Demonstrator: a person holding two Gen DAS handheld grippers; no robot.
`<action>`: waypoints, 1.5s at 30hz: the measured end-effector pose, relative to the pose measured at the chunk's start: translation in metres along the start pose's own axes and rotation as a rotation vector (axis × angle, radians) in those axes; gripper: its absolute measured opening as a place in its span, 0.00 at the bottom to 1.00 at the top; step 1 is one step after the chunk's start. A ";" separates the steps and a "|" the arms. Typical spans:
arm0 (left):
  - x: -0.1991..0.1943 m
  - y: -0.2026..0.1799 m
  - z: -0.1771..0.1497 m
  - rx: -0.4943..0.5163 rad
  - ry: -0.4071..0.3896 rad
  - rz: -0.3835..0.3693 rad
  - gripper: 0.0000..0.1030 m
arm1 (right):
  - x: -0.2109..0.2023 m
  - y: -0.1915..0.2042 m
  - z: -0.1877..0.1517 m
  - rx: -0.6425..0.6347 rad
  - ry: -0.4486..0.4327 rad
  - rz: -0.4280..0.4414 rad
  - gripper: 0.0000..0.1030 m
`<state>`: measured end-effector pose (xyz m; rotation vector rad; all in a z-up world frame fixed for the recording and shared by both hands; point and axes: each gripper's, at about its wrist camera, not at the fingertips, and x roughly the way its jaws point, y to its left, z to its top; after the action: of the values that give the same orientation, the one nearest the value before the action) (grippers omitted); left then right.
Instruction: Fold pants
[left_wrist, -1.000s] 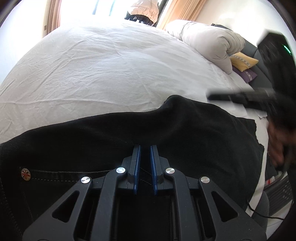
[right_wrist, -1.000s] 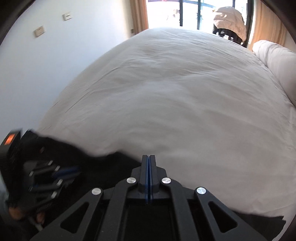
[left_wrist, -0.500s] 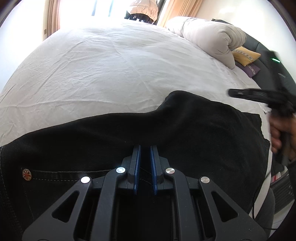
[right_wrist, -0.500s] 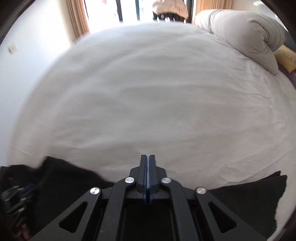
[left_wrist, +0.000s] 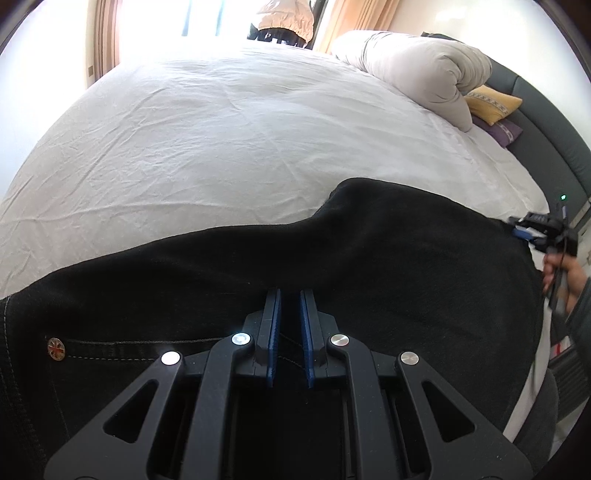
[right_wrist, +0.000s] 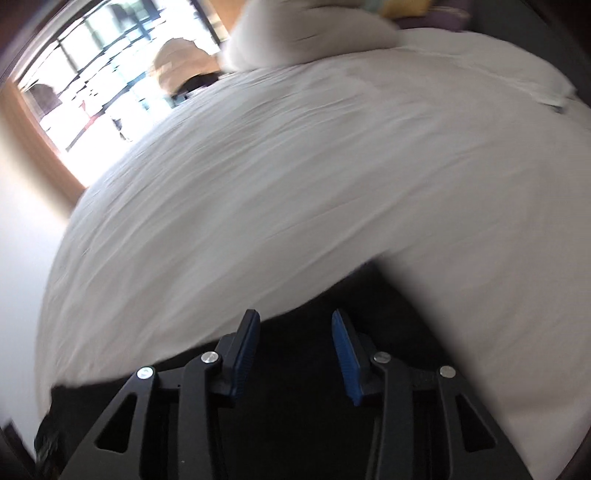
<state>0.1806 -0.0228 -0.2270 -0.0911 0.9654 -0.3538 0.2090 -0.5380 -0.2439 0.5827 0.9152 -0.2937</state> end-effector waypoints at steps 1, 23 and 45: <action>0.000 -0.001 0.000 0.004 0.000 0.005 0.10 | -0.005 -0.011 0.006 0.027 -0.024 -0.030 0.48; 0.000 -0.014 -0.002 0.087 -0.003 0.099 0.10 | -0.139 -0.115 -0.070 0.361 -0.236 0.150 0.66; 0.002 -0.016 -0.001 0.104 -0.002 0.119 0.10 | -0.068 -0.120 -0.112 0.732 0.033 0.437 0.68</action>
<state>0.1766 -0.0387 -0.2254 0.0603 0.9441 -0.2939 0.0387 -0.5691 -0.2832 1.4423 0.6710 -0.2165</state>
